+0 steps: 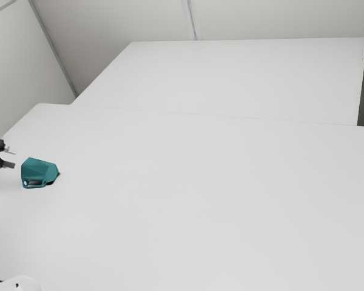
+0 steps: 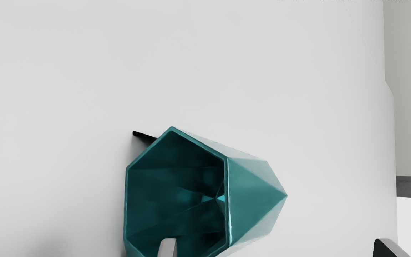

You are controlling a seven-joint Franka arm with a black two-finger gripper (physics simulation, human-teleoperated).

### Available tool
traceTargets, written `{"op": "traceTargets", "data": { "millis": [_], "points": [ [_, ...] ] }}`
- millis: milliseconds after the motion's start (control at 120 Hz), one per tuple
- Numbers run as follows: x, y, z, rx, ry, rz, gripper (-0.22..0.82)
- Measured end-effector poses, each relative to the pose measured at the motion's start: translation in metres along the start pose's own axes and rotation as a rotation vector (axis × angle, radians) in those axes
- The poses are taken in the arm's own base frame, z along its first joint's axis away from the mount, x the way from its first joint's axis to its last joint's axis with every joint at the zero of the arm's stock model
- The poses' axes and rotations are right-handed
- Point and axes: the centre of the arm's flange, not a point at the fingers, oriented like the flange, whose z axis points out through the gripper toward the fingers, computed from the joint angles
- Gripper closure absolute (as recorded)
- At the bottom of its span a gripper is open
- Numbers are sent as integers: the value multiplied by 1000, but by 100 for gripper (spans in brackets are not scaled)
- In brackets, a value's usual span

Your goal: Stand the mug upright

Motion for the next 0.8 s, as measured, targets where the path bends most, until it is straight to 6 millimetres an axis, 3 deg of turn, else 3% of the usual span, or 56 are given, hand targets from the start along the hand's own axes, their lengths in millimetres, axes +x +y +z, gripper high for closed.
{"op": "traceTargets", "data": {
  "millis": [350, 592, 800],
  "points": [
    [-5, -21, 32, -111, 36, 32, 0],
    [-3, -20, 59, -160, 17, 48, 1],
    [1, -14, 61, -165, 16, 73, 49]
  ]
}}
